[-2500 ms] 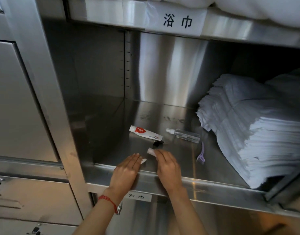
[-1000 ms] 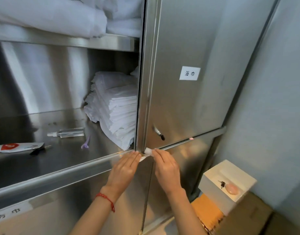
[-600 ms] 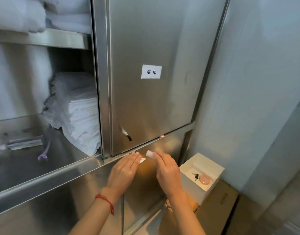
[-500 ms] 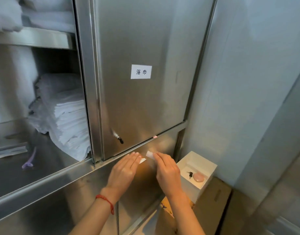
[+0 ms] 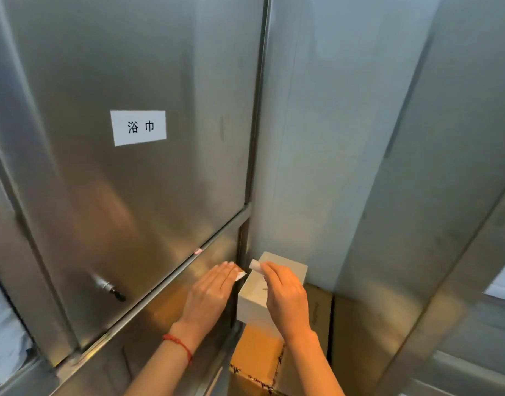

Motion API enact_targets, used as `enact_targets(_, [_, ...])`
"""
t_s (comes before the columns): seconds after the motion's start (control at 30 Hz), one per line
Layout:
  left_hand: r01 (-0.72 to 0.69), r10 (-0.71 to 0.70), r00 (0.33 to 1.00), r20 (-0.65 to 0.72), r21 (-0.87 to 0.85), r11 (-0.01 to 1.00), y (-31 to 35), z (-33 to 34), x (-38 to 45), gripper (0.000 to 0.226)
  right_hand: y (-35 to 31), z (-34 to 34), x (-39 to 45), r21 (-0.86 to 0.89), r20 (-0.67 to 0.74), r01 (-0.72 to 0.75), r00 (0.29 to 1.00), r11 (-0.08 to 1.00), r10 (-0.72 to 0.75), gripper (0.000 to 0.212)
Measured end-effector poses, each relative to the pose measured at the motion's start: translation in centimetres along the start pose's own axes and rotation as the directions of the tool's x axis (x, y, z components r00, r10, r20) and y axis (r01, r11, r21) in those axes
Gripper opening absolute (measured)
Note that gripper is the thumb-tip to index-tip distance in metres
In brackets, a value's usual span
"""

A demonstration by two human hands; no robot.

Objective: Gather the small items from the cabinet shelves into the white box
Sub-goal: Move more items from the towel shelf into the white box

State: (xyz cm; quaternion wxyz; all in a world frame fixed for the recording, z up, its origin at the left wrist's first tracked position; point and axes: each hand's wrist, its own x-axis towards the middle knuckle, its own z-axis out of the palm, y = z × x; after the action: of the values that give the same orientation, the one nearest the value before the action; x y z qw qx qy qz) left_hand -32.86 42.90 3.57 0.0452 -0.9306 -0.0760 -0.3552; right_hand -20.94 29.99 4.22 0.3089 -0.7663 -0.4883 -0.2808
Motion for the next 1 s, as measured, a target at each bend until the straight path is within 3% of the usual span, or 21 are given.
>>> enact_targets(0.57, [-0.174,0.168,0.984,-0.051,-0.170,0.970,-3.1,8.7,5.8,0.066,4.7,3.6,1.9,-0.172,-0.051,-0.125,0.992,0.977,0.118,0.049])
enact_targets(1.0, [-0.125,0.126,0.992,-0.001,-0.150,0.981,-3.4,13.3,9.6,0.066,10.5,6.6,5.3,-0.098,0.011,-0.118,0.993,0.988,0.120,0.053])
